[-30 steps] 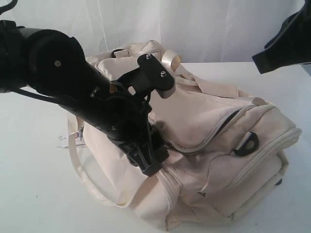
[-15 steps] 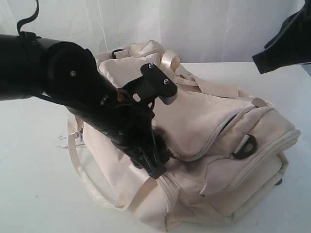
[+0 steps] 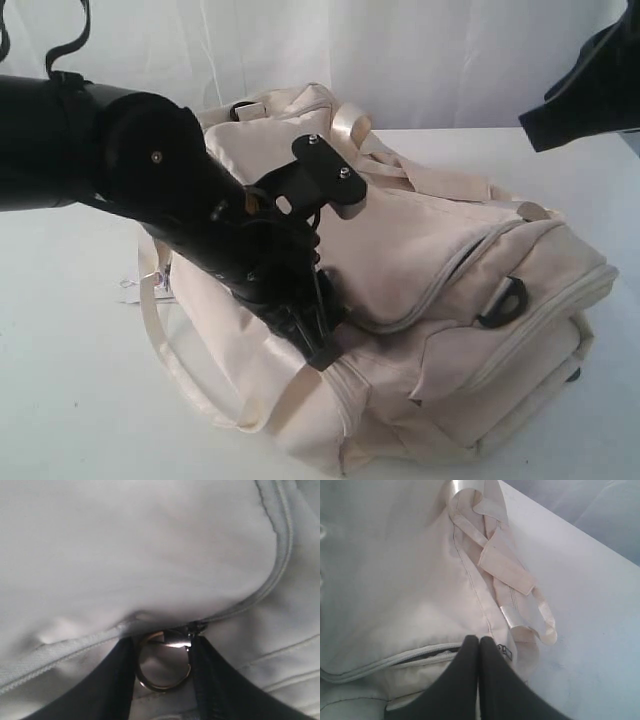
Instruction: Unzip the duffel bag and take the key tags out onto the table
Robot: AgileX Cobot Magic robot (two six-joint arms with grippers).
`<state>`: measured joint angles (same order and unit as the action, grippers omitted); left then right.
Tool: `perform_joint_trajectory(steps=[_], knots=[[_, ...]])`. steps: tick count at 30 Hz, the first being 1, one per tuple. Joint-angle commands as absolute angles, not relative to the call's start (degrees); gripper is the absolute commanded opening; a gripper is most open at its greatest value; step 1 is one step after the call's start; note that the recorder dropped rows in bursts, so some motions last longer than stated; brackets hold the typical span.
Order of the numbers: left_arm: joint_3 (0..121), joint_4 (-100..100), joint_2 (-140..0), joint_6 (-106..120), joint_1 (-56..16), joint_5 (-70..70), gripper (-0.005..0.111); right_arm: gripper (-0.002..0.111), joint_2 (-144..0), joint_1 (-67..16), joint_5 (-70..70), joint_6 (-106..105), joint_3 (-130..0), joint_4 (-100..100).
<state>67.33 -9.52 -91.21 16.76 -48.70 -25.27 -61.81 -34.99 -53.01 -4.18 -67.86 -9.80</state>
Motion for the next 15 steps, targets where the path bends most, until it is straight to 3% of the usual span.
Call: perform_joint_trajectory(steps=[1, 15], knots=[[68.9, -8.0, -88.4, 16.6, -48.7, -27.8, 0.000, 0.000, -61.4, -34.7, -52.8, -4.6, -67.8, -9.7], [75.5, -0.9, -84.6, 16.6, -48.6, -35.5, 0.000, 0.000, -61.4, -34.8, -54.1, -5.5, -67.8, -7.8]])
